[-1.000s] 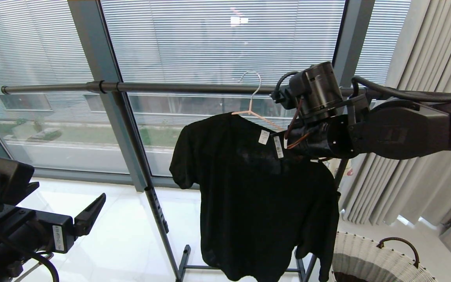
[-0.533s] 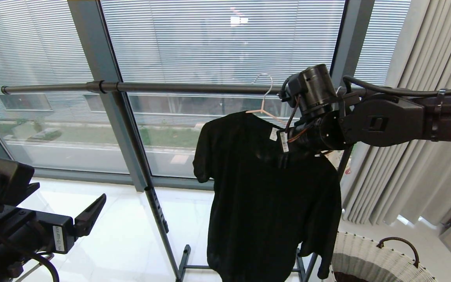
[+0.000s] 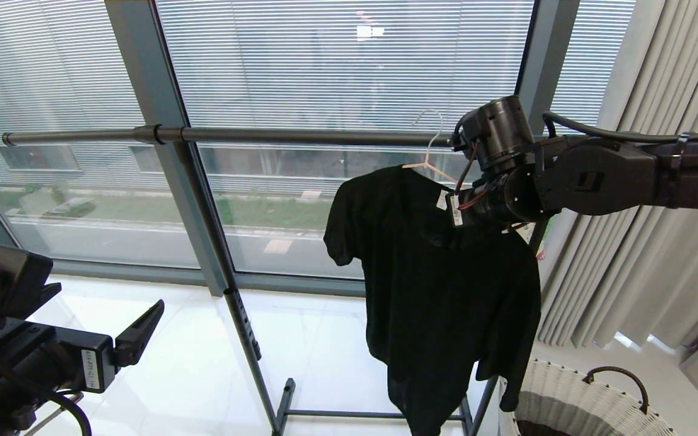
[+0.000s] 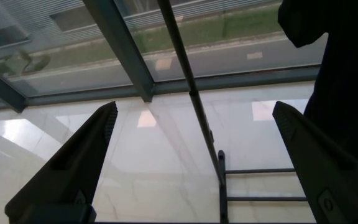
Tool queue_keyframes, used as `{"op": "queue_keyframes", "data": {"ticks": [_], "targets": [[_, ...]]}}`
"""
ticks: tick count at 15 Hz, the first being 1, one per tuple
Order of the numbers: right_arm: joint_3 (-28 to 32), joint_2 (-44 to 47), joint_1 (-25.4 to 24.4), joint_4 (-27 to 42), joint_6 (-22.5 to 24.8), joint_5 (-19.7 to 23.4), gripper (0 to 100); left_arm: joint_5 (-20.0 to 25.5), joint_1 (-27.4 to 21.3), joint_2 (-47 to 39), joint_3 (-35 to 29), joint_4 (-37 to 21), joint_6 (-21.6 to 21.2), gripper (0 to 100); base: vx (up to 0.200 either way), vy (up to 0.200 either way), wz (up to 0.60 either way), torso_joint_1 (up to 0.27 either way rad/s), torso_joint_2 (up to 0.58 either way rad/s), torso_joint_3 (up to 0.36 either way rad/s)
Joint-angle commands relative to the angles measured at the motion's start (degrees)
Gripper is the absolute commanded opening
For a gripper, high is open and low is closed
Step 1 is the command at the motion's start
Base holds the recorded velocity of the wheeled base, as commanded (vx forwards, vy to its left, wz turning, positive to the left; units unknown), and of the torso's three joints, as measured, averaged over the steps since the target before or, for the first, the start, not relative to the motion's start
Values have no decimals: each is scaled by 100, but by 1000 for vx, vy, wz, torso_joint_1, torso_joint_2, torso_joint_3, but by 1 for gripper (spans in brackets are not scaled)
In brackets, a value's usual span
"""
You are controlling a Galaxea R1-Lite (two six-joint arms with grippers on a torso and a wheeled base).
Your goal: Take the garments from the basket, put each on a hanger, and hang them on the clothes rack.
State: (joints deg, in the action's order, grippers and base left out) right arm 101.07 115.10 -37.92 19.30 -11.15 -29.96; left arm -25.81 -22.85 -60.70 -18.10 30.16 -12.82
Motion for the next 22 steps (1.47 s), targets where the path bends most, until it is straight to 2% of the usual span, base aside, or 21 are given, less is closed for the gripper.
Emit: {"op": "queue_keyframes", "data": {"ticks": [1, 7, 13, 22], "targets": [[18, 74, 66, 4, -1, -97, 0, -3, -1, 5, 0, 7, -1, 100, 0, 0, 0, 0, 0, 0], [220, 372, 119, -5, 17, -326, 0, 6, -1, 32, 0, 7, 8, 100, 0, 0, 0, 0, 0, 0], [563, 522, 215, -5, 96, -335, 0, 85, -9, -4, 35, 7, 70, 100, 0, 0, 0, 0, 0, 0], [633, 742, 286, -23, 149, -352, 0, 111, -18, -4, 35, 7, 70, 100, 0, 0, 0, 0, 0, 0]]}}
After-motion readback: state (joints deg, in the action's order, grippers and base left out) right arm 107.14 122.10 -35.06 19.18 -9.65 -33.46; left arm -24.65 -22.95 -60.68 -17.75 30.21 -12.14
